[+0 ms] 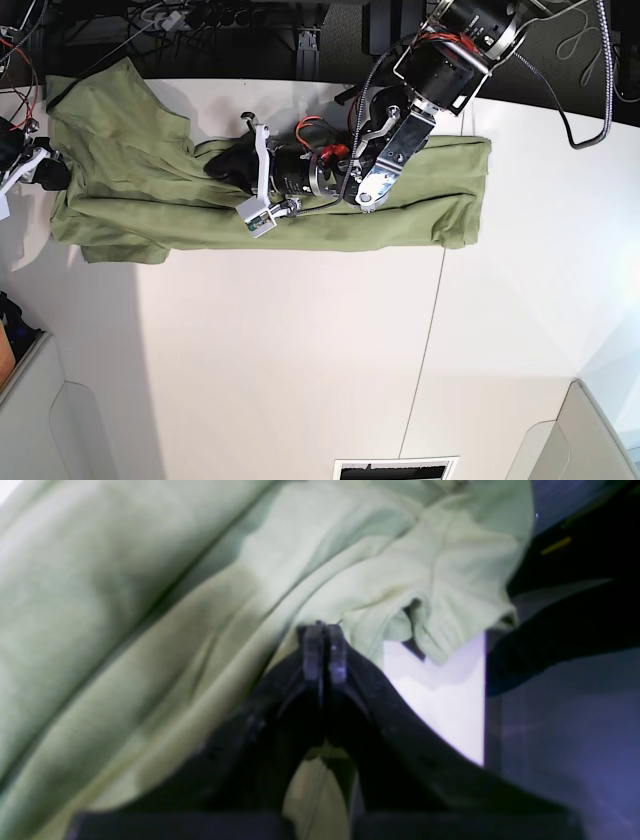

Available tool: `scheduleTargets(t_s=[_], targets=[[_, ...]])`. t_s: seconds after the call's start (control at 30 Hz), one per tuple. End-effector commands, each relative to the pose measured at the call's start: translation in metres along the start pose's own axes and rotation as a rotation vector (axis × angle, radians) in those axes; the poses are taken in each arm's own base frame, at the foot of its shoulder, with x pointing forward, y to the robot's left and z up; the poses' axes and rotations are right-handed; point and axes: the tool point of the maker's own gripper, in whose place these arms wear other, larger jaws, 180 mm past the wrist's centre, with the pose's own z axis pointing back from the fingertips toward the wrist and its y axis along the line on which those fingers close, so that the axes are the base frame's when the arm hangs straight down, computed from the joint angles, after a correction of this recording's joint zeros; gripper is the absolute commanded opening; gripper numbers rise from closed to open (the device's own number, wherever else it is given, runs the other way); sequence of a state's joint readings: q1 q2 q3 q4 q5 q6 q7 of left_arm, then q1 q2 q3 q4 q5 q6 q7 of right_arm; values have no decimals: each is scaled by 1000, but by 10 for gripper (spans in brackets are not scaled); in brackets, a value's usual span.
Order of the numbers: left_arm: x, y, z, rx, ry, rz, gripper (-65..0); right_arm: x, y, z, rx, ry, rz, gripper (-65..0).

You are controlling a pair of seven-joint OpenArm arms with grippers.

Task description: Layout the t-shirt on the table in an organized manner, then fold the t-shirt properly

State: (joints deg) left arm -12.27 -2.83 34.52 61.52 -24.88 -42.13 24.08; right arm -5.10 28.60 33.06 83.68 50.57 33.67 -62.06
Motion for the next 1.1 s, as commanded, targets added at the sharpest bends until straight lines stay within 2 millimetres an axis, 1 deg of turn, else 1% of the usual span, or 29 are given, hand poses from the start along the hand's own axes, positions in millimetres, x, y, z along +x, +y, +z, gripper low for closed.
scheduleTargets(t_s=[0.0,0.2,0.33,0.43,0.67,0.8,0.83,0.9,0.93,0.97,1.07], targets=[[-29,25,6,114,150,-40,-641,17,-4,11,-10,-38,30,-650],[-31,27,6,123,156,-50,-641,21,-12,22,-28,-9,56,-650],[-31,27,6,123,155,-51,-641,16,-18,29,-44,41,70,-650],[-31,27,6,123,155,-51,-641,7,-18,34,-34,60,68,-650],[-31,28,6,123,156,-51,-641,-23,-14,39,-38,125,90,-650],[-31,28,6,123,156,-51,-641,-29,-21,40,-76,141,96,-650],[-31,28,6,124,156,-51,-641,-30,-22,40,-82,144,95,-641],[-31,28,6,124,156,-51,-641,-30,-24,41,-91,146,93,-463],[-31,28,6,123,156,-51,-641,-29,-24,41,-91,142,94,-394],[-31,28,6,124,156,-51,-641,-27,-24,41,-92,131,95,-352],[-31,28,6,124,156,-51,-640,-14,-26,43,-99,77,99,-345]])
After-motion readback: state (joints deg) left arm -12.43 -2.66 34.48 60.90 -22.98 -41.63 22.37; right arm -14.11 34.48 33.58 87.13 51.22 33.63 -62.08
